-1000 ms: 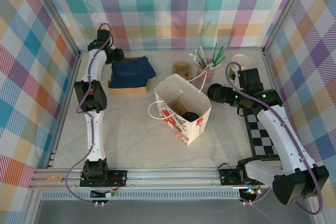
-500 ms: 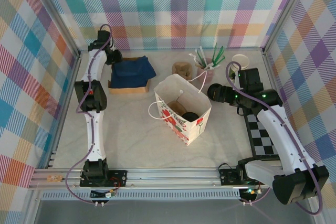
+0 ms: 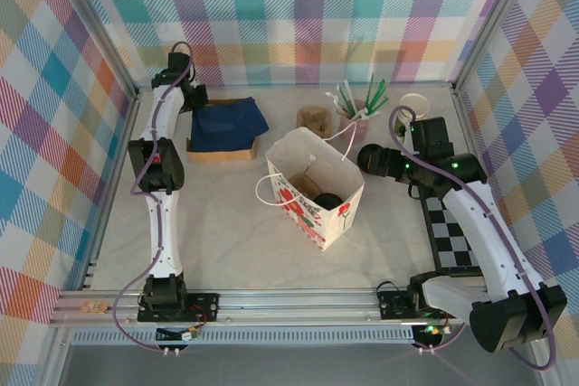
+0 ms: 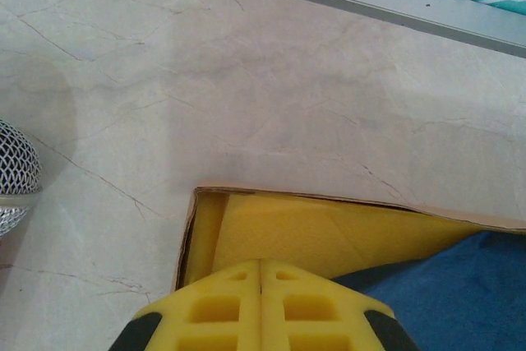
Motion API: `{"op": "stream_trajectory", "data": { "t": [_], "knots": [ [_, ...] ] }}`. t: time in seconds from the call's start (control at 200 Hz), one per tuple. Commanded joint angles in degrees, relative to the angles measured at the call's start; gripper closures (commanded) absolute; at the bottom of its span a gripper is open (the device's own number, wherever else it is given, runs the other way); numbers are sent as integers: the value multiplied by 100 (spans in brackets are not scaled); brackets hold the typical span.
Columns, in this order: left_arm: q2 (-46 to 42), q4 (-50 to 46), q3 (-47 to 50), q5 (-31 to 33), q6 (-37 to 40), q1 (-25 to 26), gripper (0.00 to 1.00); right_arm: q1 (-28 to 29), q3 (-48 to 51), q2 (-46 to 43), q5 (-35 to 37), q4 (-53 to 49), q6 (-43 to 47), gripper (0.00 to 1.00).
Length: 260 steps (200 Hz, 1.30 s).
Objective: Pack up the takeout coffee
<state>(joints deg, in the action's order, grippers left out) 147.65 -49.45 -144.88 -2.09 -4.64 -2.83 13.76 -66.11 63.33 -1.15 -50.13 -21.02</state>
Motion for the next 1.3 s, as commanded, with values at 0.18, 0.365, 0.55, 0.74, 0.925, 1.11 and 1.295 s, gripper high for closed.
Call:
{"op": "stream_trajectory", "data": {
  "t": [0.18,0.365,0.55,0.74,0.925,1.11,1.295],
  "knots": [
    [-747,-167,353,-52,-9,-71,100,-40,-12,-141,-104,131,-102,28],
    [-1311,-65,701,-359,-110,-68,100,-44,43,-290,-225,152,-130,28],
    [-1848,42,1128,-589,-226,-68,100,-44,264,-542,-348,190,-211,28],
    [-2323,109,1430,-820,-310,-68,100,-42,365,-759,-386,120,-236,29],
    [-2856,466,1896,-1481,-718,-68,100,-42,354,-909,-405,65,-246,29],
    [-3309,856,2296,-2001,-1252,-55,100,-40,353,-1019,-465,30,-269,29],
    [-3617,837,2306,-2291,-1646,14,100,-38,403,-1170,-474,3,-289,29]
  ]
}}
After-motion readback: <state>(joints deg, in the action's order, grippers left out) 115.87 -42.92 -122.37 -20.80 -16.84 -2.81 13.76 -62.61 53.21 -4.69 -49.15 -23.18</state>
